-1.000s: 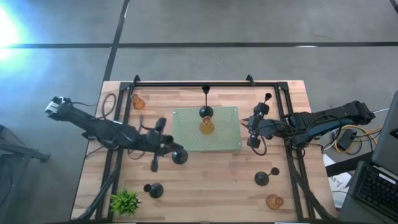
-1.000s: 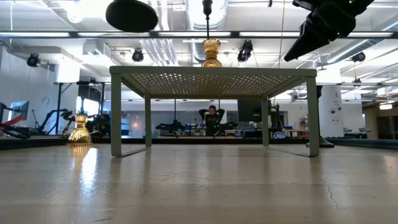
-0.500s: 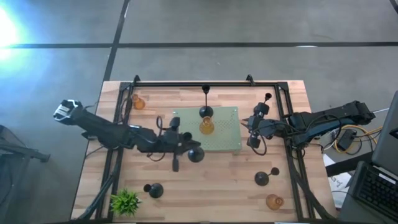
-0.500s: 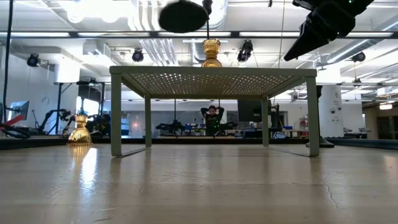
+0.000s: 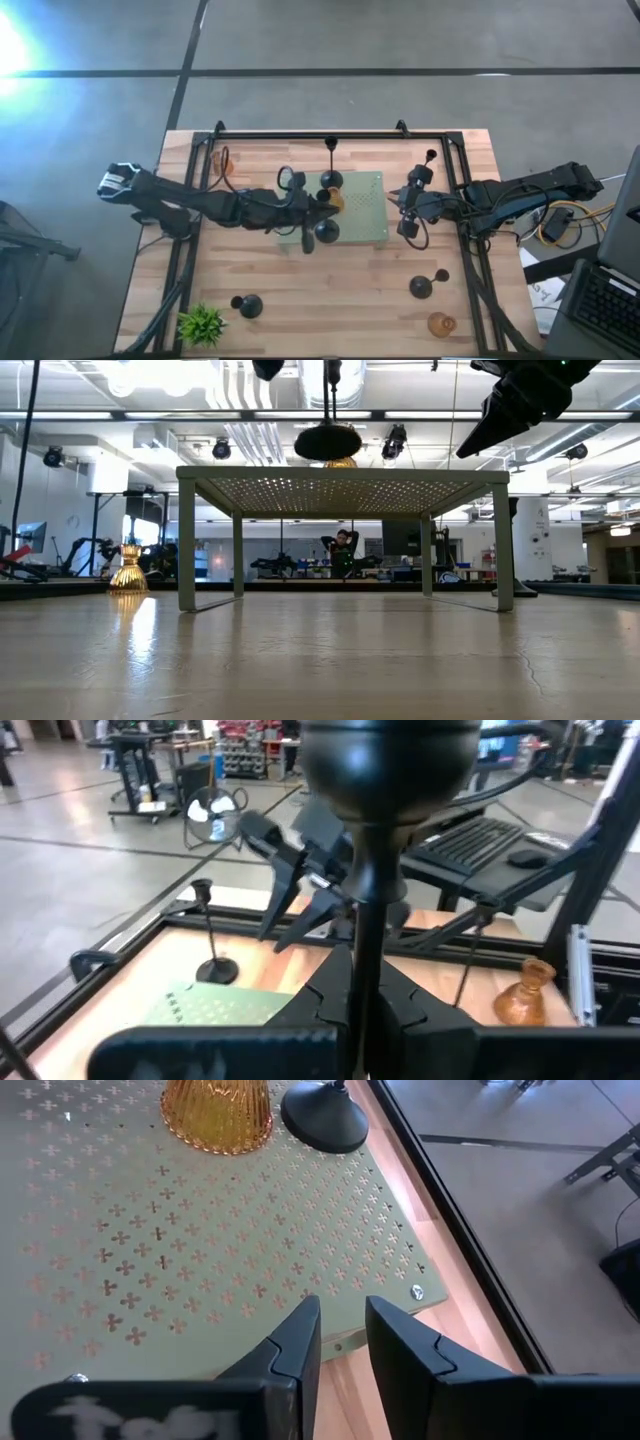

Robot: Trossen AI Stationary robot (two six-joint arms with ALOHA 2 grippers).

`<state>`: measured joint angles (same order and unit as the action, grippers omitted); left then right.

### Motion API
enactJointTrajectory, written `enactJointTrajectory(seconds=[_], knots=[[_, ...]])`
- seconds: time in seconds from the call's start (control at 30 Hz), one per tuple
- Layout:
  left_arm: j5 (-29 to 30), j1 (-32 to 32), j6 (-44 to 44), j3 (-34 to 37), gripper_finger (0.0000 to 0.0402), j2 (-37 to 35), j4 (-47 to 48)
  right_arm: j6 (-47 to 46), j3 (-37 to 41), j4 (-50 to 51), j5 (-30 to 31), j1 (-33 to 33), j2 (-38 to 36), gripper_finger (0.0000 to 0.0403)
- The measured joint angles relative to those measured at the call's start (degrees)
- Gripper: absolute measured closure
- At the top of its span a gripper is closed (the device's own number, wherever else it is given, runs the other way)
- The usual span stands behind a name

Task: Pick & Place candle stick holders
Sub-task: Put the black candle holder on the shelf

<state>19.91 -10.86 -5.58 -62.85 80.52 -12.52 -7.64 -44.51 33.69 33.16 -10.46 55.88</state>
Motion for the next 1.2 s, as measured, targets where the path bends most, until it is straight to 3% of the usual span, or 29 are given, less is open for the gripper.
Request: enactJointTrajectory(seconds=[0.33,0.87,1.2], knots=[[-1.5,1.3,0.4,-0.2,0.0394,2.4,-1.9,0.2,0.0,0.0,0.0,0.0,0.0,0.0341],[-2.0,3.0,1.5,0.3,0.0394,3.1,-2.2,0.2,0.1,0.0,0.0,0.0,0.0,0.0323],[-5.1,3.4,1.8,0.3,0.0394,4.0,-4.4,0.3,0.1,-0.1,0.0,0.0,0.0,0.0339]])
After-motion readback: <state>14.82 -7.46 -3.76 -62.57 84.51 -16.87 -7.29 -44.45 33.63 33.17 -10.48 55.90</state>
